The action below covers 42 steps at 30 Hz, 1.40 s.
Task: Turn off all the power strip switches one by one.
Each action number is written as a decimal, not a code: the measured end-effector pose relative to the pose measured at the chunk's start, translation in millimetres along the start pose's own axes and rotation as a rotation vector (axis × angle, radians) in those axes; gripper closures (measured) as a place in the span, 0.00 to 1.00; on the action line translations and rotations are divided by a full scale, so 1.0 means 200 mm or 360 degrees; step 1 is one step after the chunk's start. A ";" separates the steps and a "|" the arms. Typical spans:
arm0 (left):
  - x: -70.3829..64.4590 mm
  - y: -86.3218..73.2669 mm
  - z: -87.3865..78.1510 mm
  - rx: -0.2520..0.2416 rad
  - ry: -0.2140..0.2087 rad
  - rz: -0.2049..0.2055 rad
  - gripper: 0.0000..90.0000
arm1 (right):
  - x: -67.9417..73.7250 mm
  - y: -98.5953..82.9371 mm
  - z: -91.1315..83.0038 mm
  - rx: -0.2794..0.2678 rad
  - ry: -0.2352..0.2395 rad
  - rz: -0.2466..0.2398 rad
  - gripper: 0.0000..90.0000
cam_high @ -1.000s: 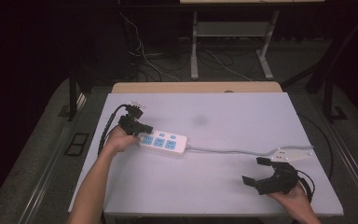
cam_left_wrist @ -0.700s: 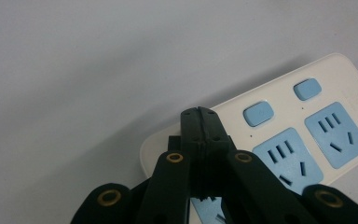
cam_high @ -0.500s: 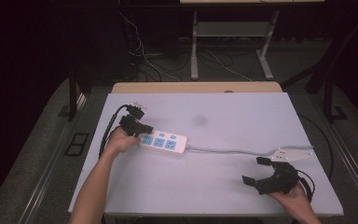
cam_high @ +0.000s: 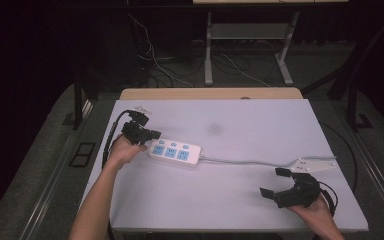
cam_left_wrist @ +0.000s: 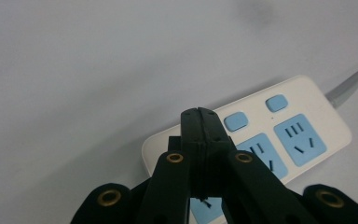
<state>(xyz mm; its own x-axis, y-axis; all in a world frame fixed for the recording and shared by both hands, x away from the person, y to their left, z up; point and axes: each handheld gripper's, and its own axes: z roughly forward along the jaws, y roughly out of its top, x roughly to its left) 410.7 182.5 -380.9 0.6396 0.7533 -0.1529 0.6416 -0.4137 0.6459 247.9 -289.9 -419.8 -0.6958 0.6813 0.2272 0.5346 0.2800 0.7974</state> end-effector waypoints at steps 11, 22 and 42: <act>-0.07 -0.02 -0.13 -0.0086 0.0012 -0.0003 0.93 | 0.00 0.00 0.00 -0.0001 0.0008 -0.0003 0.02; -0.18 -0.12 -0.23 -0.0290 0.0002 -0.0080 0.60 | 0.01 0.00 0.00 -0.0003 0.0017 -0.0001 0.02; -0.39 -0.38 -0.26 -0.0498 -0.0173 -0.0058 0.00 | 0.01 0.00 -0.01 -0.0018 0.0010 0.0002 0.02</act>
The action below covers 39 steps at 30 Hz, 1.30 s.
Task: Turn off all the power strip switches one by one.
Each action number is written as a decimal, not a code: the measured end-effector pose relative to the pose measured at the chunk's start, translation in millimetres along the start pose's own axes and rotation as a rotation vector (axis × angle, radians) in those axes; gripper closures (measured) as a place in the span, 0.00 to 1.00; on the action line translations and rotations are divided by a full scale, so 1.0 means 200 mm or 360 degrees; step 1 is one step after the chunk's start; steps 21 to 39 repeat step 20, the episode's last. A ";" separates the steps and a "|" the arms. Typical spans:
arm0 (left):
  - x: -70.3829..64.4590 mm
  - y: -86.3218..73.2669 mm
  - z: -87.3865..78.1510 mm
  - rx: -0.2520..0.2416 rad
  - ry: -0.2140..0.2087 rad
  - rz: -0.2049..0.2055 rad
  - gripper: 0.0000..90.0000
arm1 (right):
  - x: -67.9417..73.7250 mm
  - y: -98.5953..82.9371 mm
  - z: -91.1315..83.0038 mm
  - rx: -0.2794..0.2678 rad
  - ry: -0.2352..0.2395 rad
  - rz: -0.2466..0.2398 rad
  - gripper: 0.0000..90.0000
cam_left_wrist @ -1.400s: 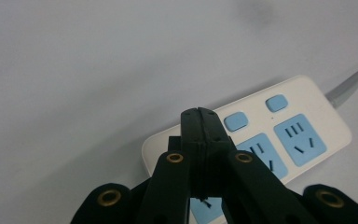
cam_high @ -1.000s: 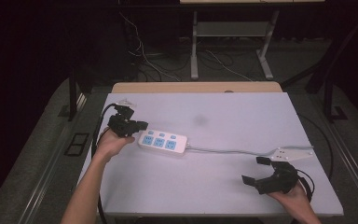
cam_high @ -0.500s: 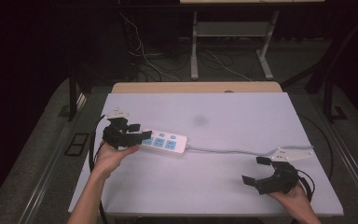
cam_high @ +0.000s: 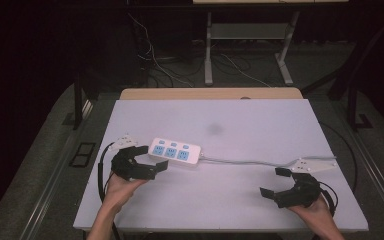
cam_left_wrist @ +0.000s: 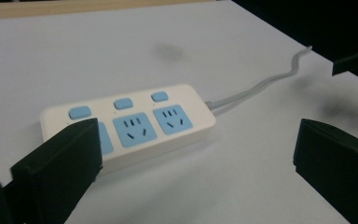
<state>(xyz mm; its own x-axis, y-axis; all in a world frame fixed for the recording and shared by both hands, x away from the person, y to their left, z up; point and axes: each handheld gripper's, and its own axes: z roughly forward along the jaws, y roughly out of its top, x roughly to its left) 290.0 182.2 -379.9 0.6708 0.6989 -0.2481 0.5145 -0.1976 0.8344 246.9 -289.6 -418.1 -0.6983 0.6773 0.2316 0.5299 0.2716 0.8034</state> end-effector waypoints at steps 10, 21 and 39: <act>-0.08 -0.17 0.02 -0.0040 -0.0050 0.0035 0.00 | 0.00 0.00 0.00 0.0000 0.0005 0.0004 0.02; -0.08 -0.25 0.06 0.0009 -0.0036 0.0078 0.00 | 0.00 0.00 -0.01 -0.0003 0.0009 0.0015 0.02; -0.08 -0.25 0.06 0.0009 -0.0036 0.0078 0.00 | 0.00 0.00 -0.01 -0.0003 0.0009 0.0015 0.02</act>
